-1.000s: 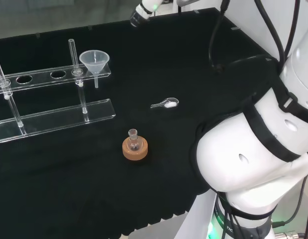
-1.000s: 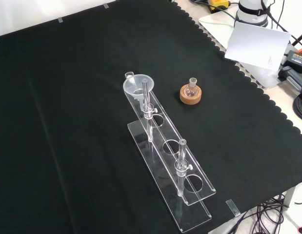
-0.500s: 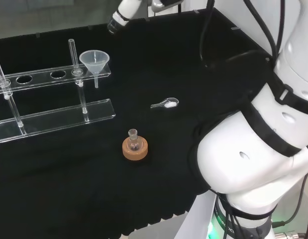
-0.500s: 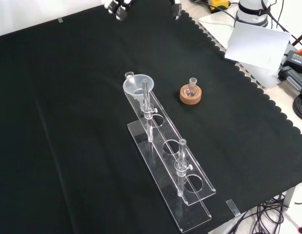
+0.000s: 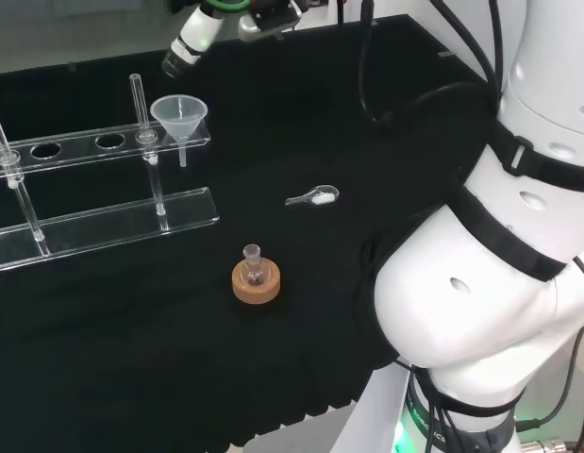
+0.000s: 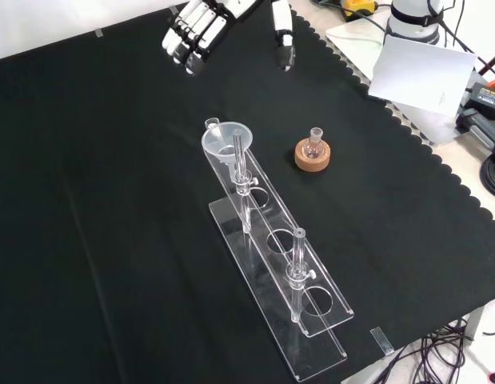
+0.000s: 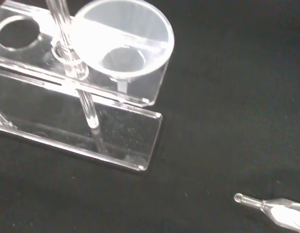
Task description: Pick up the funnel from the transparent funnel stand.
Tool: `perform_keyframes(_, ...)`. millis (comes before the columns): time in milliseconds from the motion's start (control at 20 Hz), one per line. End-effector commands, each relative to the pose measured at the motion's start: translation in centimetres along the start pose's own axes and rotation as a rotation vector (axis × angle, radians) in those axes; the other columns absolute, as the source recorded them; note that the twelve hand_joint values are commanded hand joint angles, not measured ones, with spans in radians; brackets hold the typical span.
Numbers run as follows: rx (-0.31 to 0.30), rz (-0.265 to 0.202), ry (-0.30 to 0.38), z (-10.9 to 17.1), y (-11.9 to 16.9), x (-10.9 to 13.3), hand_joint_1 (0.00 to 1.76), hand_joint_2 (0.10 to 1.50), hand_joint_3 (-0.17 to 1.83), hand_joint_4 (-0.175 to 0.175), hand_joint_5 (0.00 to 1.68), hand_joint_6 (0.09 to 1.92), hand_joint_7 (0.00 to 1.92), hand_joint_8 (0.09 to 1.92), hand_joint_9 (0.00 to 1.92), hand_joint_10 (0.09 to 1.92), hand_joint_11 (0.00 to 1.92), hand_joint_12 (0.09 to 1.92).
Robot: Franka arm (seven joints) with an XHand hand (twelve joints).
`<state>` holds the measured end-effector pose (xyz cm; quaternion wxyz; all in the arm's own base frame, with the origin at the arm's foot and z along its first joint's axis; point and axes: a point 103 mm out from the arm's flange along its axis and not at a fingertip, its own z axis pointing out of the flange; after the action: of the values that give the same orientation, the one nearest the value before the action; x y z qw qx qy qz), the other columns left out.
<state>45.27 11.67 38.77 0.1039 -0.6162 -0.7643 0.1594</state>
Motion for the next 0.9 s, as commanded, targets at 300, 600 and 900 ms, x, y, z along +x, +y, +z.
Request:
perform_keyframes(300, -0.012, 0.058, 0.048, 2.0, 5.0, 2.4, 0.60, 0.65, 0.00, -0.007, 0.00, 0.09, 0.15, 0.11, 0.08, 0.09, 0.00, 0.53)
perform_keyframes(600, -0.026, 0.037, 0.048, 2.2, 4.9, 2.5, 0.62, 0.65, 0.00, -0.019, 0.01, 0.09, 0.29, 0.46, 0.01, 0.67, 0.00, 0.70)
perform_keyframes(900, 0.007, 0.055, 0.021, 2.8, 5.9, 3.9, 0.65, 0.66, 0.01, -0.009, 0.11, 0.09, 0.30, 0.50, 0.00, 0.77, 0.00, 0.70)
